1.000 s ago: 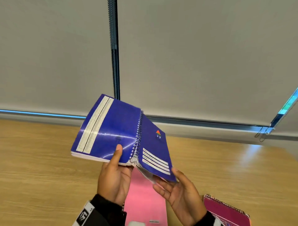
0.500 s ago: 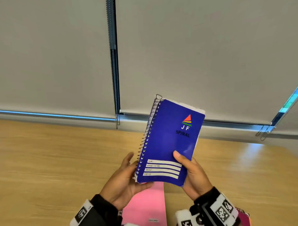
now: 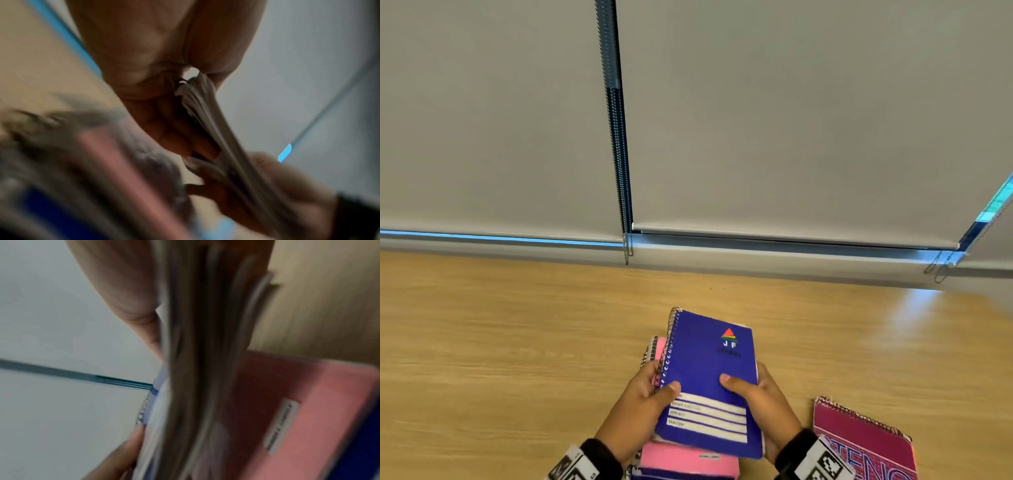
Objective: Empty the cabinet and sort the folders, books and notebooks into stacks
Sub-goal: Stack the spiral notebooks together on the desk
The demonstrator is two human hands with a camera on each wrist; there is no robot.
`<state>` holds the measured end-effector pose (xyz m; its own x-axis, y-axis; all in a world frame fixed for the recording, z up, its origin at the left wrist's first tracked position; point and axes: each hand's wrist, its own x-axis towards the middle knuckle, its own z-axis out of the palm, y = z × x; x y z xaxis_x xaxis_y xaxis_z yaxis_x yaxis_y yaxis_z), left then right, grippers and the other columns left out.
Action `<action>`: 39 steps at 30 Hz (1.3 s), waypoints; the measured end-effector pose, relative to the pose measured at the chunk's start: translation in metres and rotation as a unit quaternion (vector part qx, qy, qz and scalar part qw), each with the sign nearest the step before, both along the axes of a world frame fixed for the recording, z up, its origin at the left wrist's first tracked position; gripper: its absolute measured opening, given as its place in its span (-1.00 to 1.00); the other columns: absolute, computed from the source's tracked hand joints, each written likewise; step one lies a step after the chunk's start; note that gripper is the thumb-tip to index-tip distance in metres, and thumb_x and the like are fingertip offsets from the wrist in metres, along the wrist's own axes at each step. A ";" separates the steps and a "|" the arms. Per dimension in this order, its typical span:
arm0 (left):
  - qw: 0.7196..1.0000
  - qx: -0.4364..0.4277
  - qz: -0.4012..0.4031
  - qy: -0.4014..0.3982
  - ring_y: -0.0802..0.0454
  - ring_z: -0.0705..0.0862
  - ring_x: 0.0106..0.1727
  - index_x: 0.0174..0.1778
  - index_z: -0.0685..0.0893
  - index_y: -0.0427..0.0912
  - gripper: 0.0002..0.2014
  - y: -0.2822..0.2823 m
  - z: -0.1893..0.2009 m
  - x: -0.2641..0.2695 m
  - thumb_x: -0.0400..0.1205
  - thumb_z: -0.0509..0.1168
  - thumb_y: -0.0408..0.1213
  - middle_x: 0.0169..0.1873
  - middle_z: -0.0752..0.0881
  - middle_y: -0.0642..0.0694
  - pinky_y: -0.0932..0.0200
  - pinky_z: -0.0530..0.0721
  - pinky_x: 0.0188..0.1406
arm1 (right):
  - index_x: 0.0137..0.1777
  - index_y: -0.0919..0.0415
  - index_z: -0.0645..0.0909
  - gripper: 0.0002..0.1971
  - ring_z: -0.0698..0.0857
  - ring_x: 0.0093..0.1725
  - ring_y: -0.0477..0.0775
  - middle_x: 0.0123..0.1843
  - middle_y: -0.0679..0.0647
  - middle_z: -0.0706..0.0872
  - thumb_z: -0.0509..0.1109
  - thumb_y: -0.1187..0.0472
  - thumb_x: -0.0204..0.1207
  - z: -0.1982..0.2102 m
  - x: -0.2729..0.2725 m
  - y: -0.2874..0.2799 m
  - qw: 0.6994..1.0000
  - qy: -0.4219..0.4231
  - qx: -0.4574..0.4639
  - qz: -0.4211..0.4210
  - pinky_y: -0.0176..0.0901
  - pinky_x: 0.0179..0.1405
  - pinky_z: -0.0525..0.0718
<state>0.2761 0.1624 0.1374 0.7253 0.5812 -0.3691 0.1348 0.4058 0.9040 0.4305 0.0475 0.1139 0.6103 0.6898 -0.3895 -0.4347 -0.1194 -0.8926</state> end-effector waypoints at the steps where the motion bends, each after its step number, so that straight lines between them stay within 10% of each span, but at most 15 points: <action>1: 0.998 0.041 -0.027 0.035 -0.16 0.81 0.05 0.25 0.53 -0.09 -0.77 0.000 -0.006 -0.001 0.69 0.26 -0.38 0.06 0.82 -0.15 -0.14 0.77 0.08 | 0.37 0.35 0.46 -0.51 0.80 -0.05 0.38 0.01 0.29 0.82 0.45 0.52 0.44 -0.007 0.002 0.000 1.000 0.020 -0.017 -0.016 0.20 -0.07 0.78; 5: 0.958 0.223 -0.088 0.159 0.13 0.81 -0.03 0.15 0.55 0.00 -0.77 0.004 -0.023 -0.004 0.62 0.38 -0.11 -0.03 0.83 0.06 0.03 0.79 0.05 | 0.63 0.21 0.15 -0.19 0.80 -0.02 0.30 0.00 0.13 0.79 0.45 0.54 0.45 -0.021 0.009 0.002 0.997 -0.011 -0.067 -0.042 0.12 -0.10 0.77; 11: 0.875 0.418 -0.051 0.240 0.22 0.77 -0.14 0.02 0.51 0.07 -0.76 0.008 -0.013 -0.003 0.67 0.17 0.15 -0.11 0.78 0.13 0.39 0.69 -0.31 | 0.21 -0.08 0.57 -0.58 0.80 -0.01 -0.02 0.06 -0.05 0.79 0.53 0.23 0.39 -0.016 0.005 0.020 0.968 -0.228 -0.101 -0.027 0.08 0.06 0.79; 17: 0.793 0.469 -0.088 0.378 0.12 0.72 -0.16 -0.08 0.49 0.06 -0.68 0.028 -0.032 -0.010 0.62 0.10 0.24 -0.19 0.73 0.10 0.10 0.73 -0.11 | 0.34 -0.03 0.50 -0.54 0.63 -0.02 -0.12 0.21 0.01 0.52 0.48 0.13 0.43 -0.034 -0.006 0.031 0.917 -0.318 -0.231 0.074 -0.20 0.14 0.68; 21: 0.855 0.365 -0.078 0.361 0.16 0.74 -0.14 0.03 0.33 0.11 -0.49 0.039 -0.050 -0.011 0.43 0.27 0.40 -0.08 0.74 0.11 0.13 0.72 -0.12 | 0.39 0.08 0.42 -0.44 0.57 0.27 0.08 0.15 -0.01 0.32 0.52 0.03 0.44 -0.046 -0.002 0.030 0.913 -0.272 -0.296 0.074 -0.13 0.25 0.64; 25: 0.948 0.097 -0.051 0.297 -0.02 0.75 0.08 0.40 0.36 -0.18 -0.05 0.050 -0.056 -0.005 0.21 0.58 0.24 0.20 0.67 -0.06 -0.02 0.68 0.23 | 0.15 0.26 0.56 -0.47 0.79 0.02 0.17 0.12 0.12 0.73 0.65 0.13 0.22 -0.057 0.004 0.033 0.967 -0.082 -0.234 0.056 0.09 0.05 0.79; 29: 0.969 0.005 -0.064 0.239 -0.17 0.79 0.03 -0.11 0.43 -0.09 -0.30 0.052 -0.043 0.002 -0.08 0.65 -0.10 0.01 0.75 -0.16 -0.11 0.70 0.21 | 0.13 0.32 0.62 -0.59 0.83 -0.08 0.23 -0.02 0.21 0.83 0.59 0.44 0.28 -0.051 0.003 0.035 0.982 -0.010 -0.181 0.047 -0.01 -0.22 0.80; 33: 0.980 -0.059 -0.079 0.176 -0.30 0.80 0.01 0.21 0.55 -0.28 -0.21 0.047 -0.047 0.003 0.02 0.63 -0.40 -0.02 0.83 -0.29 -0.24 0.70 0.21 | 0.12 0.35 0.63 -0.55 0.83 -0.09 0.30 -0.05 0.27 0.84 0.59 0.49 0.20 -0.049 0.003 0.031 0.986 0.038 -0.159 0.045 0.11 -0.15 0.81; 39: 0.994 -0.080 -0.070 0.041 -0.35 0.71 0.23 0.58 0.28 0.08 0.17 0.044 -0.067 -0.019 0.08 0.63 -0.65 0.38 0.62 -0.28 -0.34 0.61 0.28 | 0.26 0.39 0.50 -0.24 0.75 -0.13 0.34 -0.04 0.41 0.77 0.43 0.56 -0.09 -0.046 -0.004 0.019 0.998 0.061 0.026 0.024 0.12 -0.20 0.75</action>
